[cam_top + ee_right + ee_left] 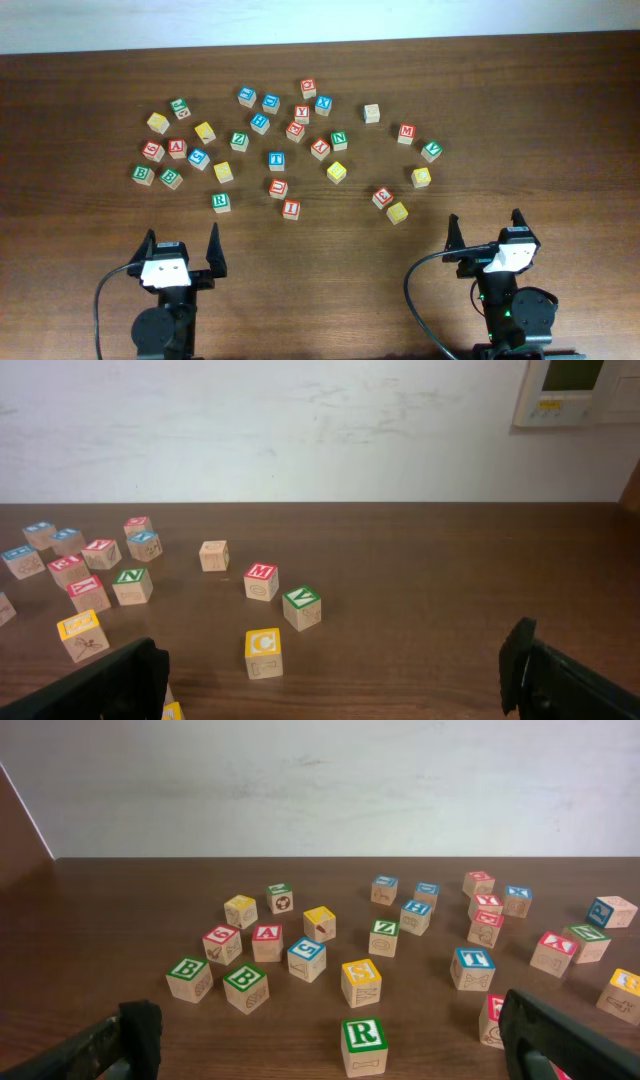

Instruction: Spell out ICRA

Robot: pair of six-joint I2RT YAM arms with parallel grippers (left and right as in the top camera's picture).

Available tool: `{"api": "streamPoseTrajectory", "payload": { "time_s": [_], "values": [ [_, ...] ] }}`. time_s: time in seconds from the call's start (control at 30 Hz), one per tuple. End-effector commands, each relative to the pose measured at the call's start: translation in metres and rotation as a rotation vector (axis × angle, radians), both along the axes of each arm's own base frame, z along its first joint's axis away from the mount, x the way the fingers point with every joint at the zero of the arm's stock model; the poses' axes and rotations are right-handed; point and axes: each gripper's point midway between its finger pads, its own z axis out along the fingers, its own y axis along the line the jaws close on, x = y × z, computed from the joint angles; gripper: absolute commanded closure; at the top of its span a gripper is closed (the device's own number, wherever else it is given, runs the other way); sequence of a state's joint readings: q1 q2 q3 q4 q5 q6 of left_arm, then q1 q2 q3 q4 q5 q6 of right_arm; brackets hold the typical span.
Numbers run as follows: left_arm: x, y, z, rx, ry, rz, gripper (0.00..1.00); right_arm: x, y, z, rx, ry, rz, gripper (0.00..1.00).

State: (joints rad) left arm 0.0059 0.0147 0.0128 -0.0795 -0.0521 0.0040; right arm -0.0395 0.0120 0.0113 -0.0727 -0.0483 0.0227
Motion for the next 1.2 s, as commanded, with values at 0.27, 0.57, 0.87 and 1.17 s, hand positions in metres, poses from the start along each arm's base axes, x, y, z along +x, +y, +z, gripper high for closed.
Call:
{"api": "streamPoseTrajectory", "payload": {
  "time_s": [0.27, 0.57, 0.87, 1.17],
  "values": [
    [0.000, -0.016, 0.000, -0.012, -0.006, -0.095, 0.01, 0.000, -0.003, -0.003, 0.003, 0.004, -0.015, 0.02],
    [-0.029, -0.087, 0.089, -0.203, -0.262, -0.541, 0.01, 0.000, -0.003, -0.003, 0.003, 0.005, -0.015, 0.02],
    [-0.026, -0.094, 0.147, -0.037, -0.019, -0.572, 0.01, 0.000, -0.003, -0.003, 0.003, 0.005, -0.015, 0.02],
    [-0.001, -0.121, 0.218, -0.064, 0.196, -0.771, 0.01, 0.000, -0.003, -0.003, 0.003, 0.004, -0.015, 0.02]
  ]
}}
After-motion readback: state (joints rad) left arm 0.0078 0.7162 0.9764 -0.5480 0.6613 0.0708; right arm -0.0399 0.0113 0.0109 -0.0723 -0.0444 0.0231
